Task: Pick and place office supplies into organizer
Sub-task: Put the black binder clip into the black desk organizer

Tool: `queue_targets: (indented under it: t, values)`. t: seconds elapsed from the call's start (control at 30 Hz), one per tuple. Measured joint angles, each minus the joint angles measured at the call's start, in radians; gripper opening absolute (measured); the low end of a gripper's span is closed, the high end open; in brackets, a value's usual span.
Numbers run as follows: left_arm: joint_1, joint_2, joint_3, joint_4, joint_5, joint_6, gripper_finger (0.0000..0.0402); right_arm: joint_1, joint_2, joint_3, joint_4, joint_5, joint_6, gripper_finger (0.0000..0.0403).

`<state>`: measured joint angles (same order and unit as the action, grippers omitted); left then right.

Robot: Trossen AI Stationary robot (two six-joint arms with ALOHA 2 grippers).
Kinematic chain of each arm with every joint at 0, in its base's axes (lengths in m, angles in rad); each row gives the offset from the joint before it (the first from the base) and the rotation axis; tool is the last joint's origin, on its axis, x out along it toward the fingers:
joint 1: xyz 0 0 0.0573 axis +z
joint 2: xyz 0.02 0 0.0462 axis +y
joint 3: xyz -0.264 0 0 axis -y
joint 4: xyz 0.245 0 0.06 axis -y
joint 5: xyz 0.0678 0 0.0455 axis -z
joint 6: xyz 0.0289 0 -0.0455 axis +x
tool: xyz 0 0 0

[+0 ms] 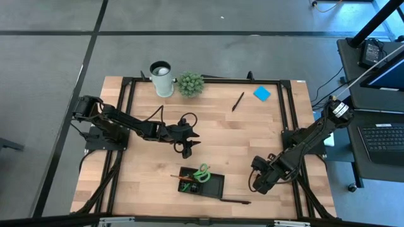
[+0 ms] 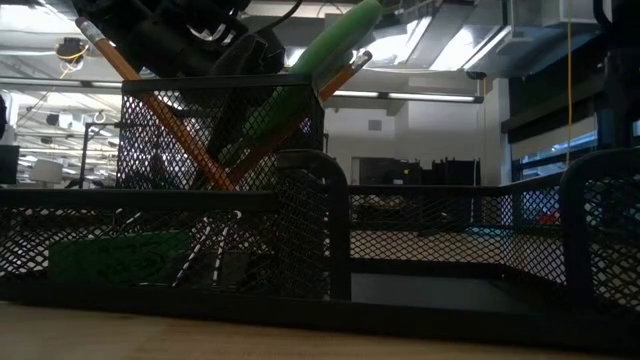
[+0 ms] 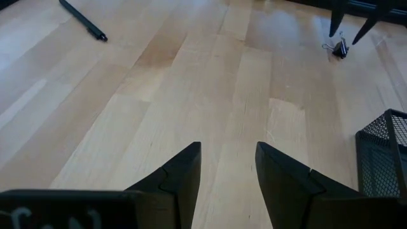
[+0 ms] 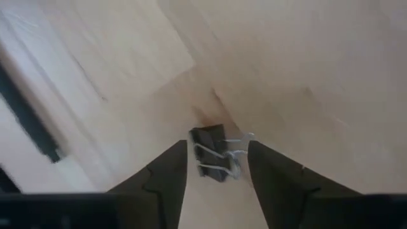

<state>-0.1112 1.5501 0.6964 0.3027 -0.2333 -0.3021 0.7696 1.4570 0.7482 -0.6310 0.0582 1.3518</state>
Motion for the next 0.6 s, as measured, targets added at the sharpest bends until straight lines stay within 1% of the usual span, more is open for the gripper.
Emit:
queue_targets:
  t: [0.37, 0.47, 0.6]
  values:
    - [0.000, 0.000, 0.000, 0.000, 0.000, 0.001, 0.0143, 0.000, 0.000, -0.055, 0.068, -0.037, 0.001, 0.0145]
    - [0.000, 0.000, 0.000, 0.000, 0.000, 0.001, 0.0143, 0.000, 0.000, -0.055, 0.068, -0.036, 0.001, 0.0126]
    - [0.000, 0.000, 0.000, 0.000, 0.000, 0.023, 0.0143, 0.000, 0.000, -0.055, 0.070, -0.035, -0.001, 0.0086]
